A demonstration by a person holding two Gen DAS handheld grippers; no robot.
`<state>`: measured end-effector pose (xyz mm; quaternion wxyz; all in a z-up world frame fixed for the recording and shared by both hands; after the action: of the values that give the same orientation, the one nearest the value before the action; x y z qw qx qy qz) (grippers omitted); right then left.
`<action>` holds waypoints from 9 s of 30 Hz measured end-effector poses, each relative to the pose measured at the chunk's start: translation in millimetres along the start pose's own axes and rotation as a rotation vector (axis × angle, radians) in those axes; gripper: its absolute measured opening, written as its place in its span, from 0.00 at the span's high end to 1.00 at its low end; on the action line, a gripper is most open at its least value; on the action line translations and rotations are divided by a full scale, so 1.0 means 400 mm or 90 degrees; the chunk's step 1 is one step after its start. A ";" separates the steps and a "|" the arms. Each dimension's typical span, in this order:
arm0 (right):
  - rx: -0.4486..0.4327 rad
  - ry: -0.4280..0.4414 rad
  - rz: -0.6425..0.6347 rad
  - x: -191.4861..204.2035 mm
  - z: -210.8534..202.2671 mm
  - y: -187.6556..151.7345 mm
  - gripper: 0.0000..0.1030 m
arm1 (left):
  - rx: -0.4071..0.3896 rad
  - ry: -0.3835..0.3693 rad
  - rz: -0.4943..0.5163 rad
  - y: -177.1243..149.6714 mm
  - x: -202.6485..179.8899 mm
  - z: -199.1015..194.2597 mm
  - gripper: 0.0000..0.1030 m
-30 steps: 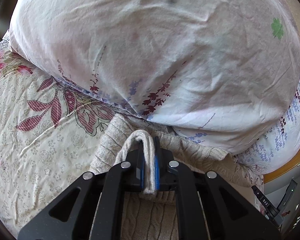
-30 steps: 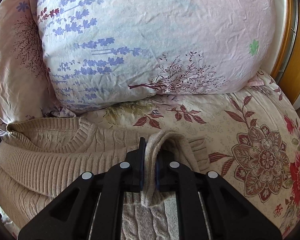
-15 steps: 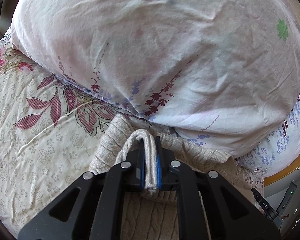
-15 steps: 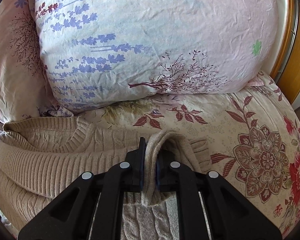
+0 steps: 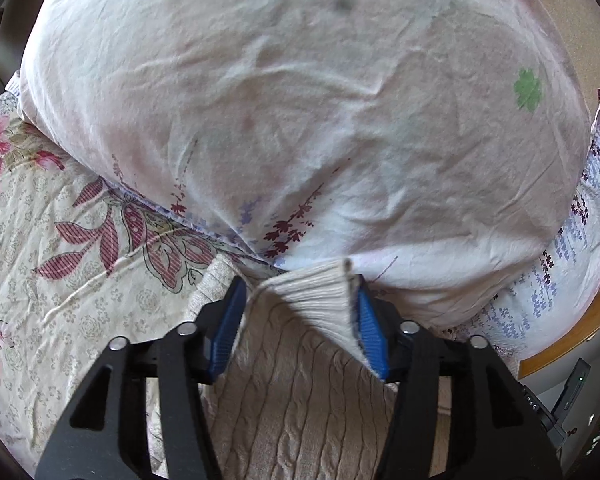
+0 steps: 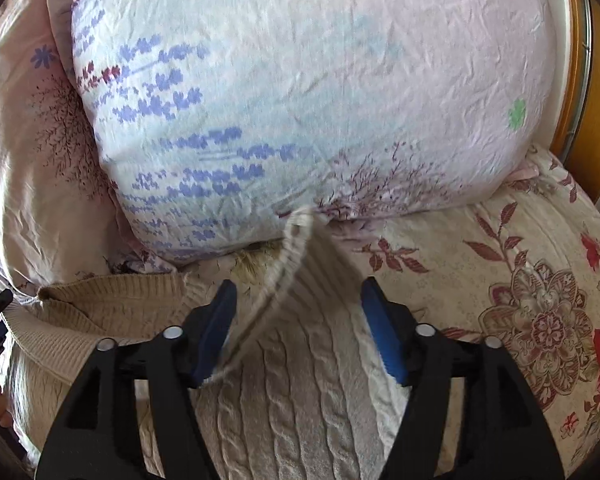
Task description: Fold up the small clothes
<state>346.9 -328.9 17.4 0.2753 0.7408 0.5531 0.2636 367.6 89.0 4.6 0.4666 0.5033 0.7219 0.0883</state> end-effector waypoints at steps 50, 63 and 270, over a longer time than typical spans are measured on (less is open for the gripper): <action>0.031 0.006 -0.179 0.313 -0.072 -0.269 0.10 | 0.167 0.019 0.140 -0.144 0.080 -0.080 0.43; 0.032 0.008 -0.178 0.307 -0.084 -0.267 0.09 | 0.166 0.033 0.129 -0.144 0.065 -0.062 0.51; 0.082 0.138 0.080 -0.252 -0.233 -0.262 0.57 | 0.132 0.034 0.441 -0.461 -0.486 0.064 0.05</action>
<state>186.2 -390.7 1.6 0.1490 0.7572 0.5479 0.3229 279.5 -165.1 -6.0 0.3366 0.7603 0.5253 0.1808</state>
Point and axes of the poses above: each gripper's, at about its wrist camera, not at the fingertips, and z roughly the way its jaws point, x to its left, y to its top, the point moved 7 cm from there along z, roughly the way its jaws point, and after that the axes turned 6 degrees about -y, right-handed, at the moved point
